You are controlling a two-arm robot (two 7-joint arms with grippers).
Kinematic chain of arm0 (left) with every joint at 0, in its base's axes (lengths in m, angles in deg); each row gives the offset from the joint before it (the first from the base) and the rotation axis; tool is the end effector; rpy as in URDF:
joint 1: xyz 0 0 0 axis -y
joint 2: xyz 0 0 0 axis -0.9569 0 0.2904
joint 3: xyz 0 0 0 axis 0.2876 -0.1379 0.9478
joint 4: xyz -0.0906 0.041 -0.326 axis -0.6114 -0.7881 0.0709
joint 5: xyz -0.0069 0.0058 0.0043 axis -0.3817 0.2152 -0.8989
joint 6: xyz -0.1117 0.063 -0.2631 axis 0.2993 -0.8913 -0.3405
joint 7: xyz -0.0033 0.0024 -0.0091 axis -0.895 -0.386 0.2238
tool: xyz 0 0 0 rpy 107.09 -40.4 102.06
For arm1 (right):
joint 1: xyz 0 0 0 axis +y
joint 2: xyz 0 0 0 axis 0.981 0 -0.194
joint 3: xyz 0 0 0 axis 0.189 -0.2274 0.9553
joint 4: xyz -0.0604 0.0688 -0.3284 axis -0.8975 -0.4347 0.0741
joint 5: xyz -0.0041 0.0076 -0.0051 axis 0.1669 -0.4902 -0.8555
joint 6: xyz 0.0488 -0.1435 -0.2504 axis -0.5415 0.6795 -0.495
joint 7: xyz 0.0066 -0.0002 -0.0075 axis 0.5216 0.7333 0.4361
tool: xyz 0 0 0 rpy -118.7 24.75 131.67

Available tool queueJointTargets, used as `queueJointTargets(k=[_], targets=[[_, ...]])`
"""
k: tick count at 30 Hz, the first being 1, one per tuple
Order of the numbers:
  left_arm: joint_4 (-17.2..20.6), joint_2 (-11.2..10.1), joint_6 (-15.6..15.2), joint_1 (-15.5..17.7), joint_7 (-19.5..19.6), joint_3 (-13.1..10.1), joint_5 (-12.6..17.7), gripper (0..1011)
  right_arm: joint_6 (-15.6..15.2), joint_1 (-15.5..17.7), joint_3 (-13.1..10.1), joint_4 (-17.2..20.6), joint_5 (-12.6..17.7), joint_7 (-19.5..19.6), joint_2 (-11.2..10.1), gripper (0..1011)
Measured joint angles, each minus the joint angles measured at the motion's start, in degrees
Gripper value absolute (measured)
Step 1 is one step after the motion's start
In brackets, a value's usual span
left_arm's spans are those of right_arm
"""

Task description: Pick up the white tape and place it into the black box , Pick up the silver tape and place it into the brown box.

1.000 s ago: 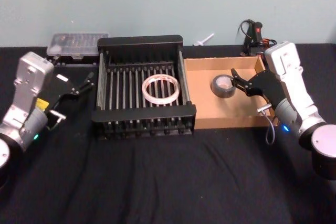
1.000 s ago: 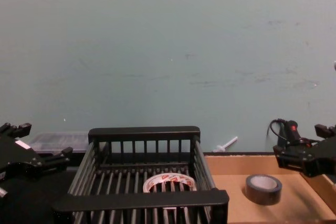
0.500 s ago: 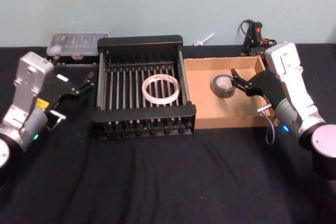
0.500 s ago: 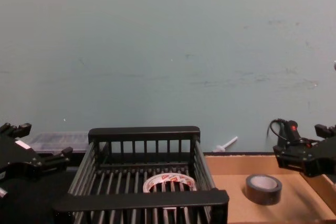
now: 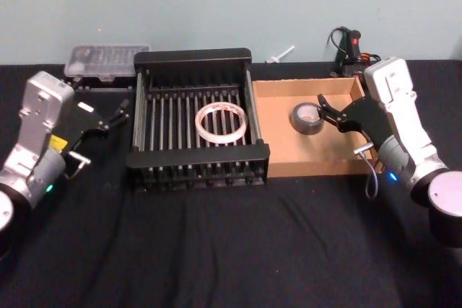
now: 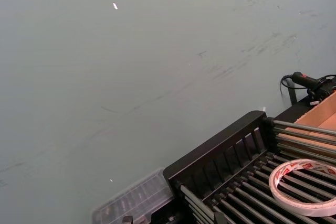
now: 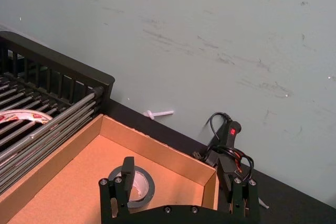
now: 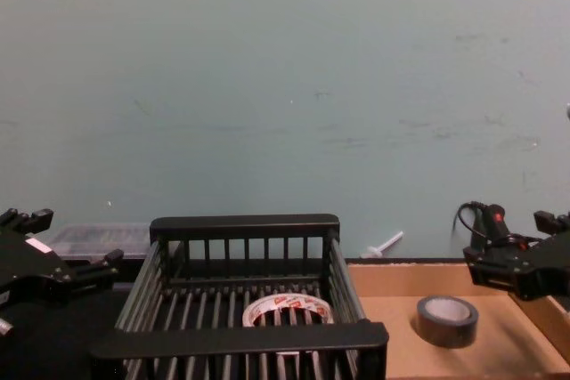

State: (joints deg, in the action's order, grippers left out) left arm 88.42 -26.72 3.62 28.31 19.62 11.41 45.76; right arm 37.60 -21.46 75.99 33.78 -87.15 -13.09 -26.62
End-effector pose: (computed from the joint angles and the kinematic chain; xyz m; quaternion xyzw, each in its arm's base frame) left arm 0.3511 0.1158 -0.3400 0.1415 -0.1324 0.5798 0.7913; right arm 0.3670 -0.0276 -0.3411 -0.1507 -0.1107 -0.5833 0.7905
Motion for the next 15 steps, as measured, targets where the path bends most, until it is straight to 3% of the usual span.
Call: queueJointTargets(k=[15], targets=[[0.0,0.0,0.0,0.0,0.0,0.0,0.0,1001,0.0,0.0,0.0,0.0,0.0,0.0,0.0,1002]])
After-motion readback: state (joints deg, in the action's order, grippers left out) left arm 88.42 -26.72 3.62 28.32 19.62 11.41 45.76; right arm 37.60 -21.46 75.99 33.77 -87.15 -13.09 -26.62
